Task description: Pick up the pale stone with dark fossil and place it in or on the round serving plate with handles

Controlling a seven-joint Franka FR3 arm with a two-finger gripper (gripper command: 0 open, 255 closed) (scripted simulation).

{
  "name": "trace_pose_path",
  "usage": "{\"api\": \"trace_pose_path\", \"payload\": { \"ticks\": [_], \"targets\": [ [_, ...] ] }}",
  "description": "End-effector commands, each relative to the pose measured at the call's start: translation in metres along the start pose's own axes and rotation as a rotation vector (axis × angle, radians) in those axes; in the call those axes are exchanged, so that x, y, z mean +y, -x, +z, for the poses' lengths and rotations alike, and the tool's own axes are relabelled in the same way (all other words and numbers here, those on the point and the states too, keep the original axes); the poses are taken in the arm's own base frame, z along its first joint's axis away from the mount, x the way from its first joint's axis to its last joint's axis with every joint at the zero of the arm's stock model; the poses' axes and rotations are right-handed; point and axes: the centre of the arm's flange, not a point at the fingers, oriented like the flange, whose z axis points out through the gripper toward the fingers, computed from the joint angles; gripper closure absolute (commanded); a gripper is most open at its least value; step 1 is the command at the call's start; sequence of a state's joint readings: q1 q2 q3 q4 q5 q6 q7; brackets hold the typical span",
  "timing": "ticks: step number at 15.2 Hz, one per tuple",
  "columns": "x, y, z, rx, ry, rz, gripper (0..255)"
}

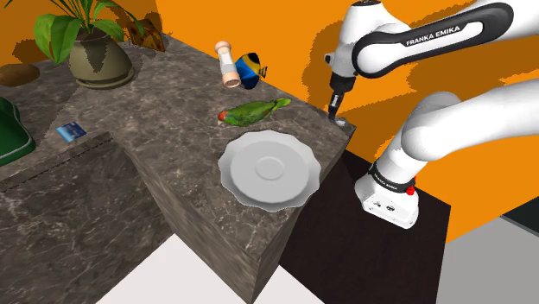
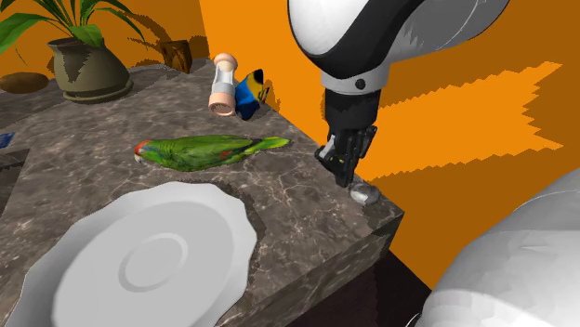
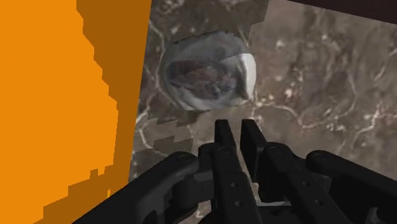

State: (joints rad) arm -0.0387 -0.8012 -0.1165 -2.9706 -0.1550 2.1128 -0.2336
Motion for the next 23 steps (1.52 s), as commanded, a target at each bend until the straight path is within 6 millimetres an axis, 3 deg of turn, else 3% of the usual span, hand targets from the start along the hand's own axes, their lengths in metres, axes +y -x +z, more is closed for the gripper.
{"api": "trace_pose_path", "payload": {
  "ticks": [1,3,4,5,8,16,23],
  "targets": [
    [-0.001,0.002,-0.009,-0.005,-0.001,0.000,255],
    [0.000,0.003,-0.019,-0.005,-0.001,0.000,255],
    [-0.001,0.002,-0.013,-0.004,-0.001,0.000,255],
    [-0.001,0.002,-0.013,-0.004,-0.001,0.000,0],
    [0.065,-0.008,-0.001,-0.164,-0.309,-0.445,0],
    [0.055,0.001,0.037,-0.164,-0.309,-0.445,0],
    [0.055,0.001,0.037,-0.164,-0.309,-0.445,0]
  ]
}}
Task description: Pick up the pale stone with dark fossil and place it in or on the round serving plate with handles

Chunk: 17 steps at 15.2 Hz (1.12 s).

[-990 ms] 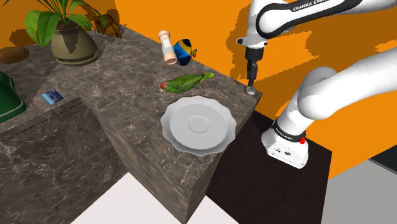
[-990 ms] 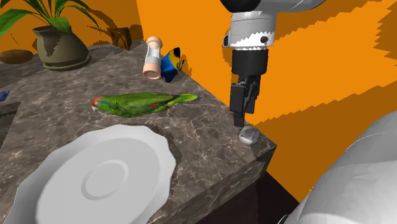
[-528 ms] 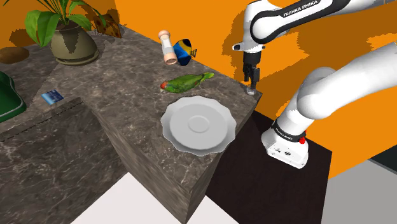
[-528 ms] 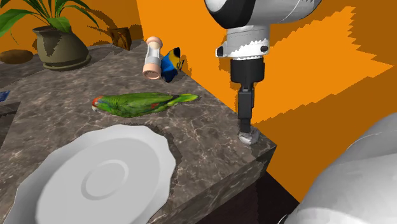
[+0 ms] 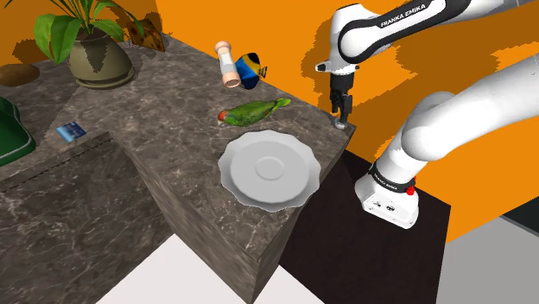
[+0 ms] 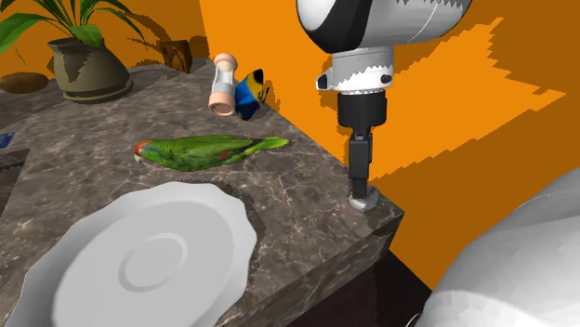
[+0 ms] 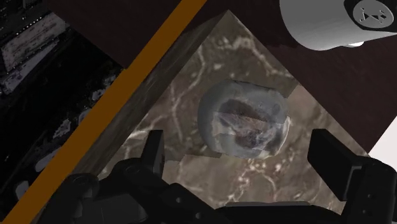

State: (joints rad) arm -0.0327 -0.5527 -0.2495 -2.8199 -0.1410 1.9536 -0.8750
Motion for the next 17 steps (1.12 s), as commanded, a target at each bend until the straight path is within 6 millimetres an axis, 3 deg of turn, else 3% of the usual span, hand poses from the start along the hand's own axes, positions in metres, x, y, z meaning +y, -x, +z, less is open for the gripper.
{"api": "trace_pose_path", "payload": {
  "ticks": [1,9,10,15,16,17],
  "targets": [
    [0.006,0.017,0.016,0.047,-0.090,0.072,255],
    [0.020,0.025,0.001,0.048,-0.089,0.072,255],
    [0.008,0.015,0.014,0.047,-0.090,0.072,255],
    [0.001,0.020,-0.011,0.047,-0.090,0.072,255],
    [-0.008,0.007,0.003,-0.045,-0.060,-0.002,255],
    [-0.008,0.007,0.003,-0.045,-0.060,-0.002,0]
  ]
}}
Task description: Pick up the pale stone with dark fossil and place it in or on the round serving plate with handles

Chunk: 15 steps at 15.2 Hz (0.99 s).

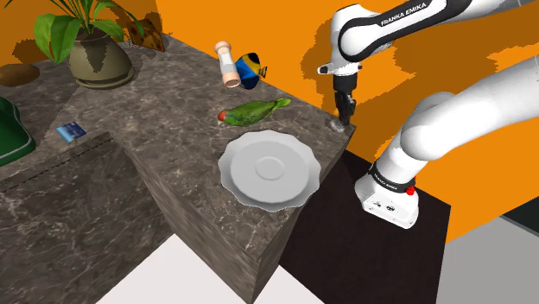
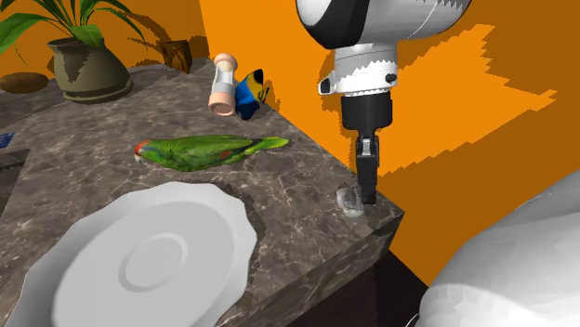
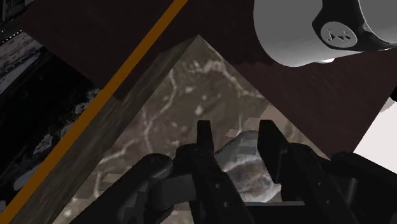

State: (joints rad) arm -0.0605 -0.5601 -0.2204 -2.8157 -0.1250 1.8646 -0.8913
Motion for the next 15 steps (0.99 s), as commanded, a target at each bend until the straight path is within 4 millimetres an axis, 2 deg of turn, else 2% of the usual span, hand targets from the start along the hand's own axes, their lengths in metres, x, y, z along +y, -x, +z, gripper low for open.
{"api": "trace_pose_path", "payload": {
  "ticks": [1,3,5,6,15],
  "targets": [
    [-0.020,-0.030,-0.004,-0.130,0.096,-0.050,0],
    [-0.066,-0.087,0.006,-0.392,0.289,-0.152,0],
    [-0.112,-0.134,0.039,-0.654,0.482,-0.253,0],
    [-0.128,-0.147,0.055,-0.747,0.550,-0.289,0],
    [-0.105,-0.124,0.079,-0.747,0.550,-0.289,0]
  ]
}}
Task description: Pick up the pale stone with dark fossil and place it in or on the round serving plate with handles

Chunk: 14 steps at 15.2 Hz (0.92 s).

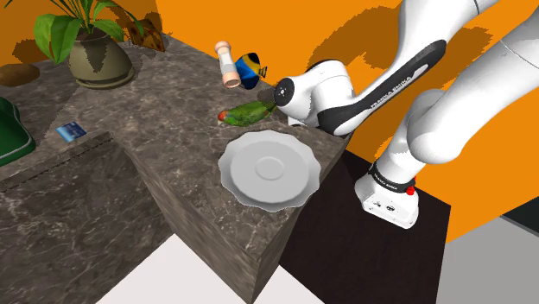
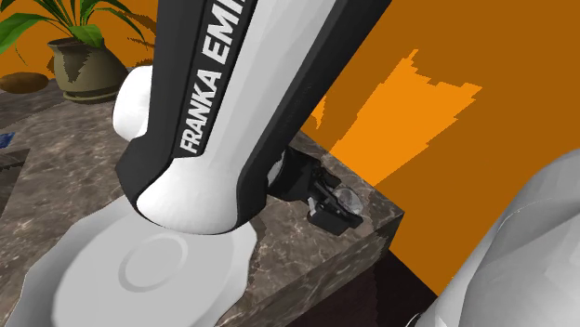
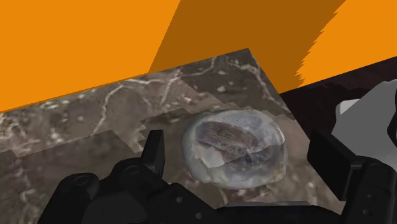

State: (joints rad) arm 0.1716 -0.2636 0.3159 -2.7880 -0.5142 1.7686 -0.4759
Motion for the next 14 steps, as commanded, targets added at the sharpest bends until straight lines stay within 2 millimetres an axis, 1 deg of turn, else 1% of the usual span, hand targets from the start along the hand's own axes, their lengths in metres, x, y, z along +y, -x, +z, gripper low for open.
{"api": "trace_pose_path", "payload": {
  "ticks": [1,6,7,14],
  "targets": [
    [-0.0004,-0.0006,0.0019,0.000,0.000,0.000,0],
    [-0.0004,-0.0006,0.0019,0.000,0.000,0.000,0],
    [-0.0004,-0.0006,0.0019,0.000,0.000,0.000,255],
    [-0.0004,-0.0006,0.0019,0.000,0.000,0.000,255]
  ]
}}
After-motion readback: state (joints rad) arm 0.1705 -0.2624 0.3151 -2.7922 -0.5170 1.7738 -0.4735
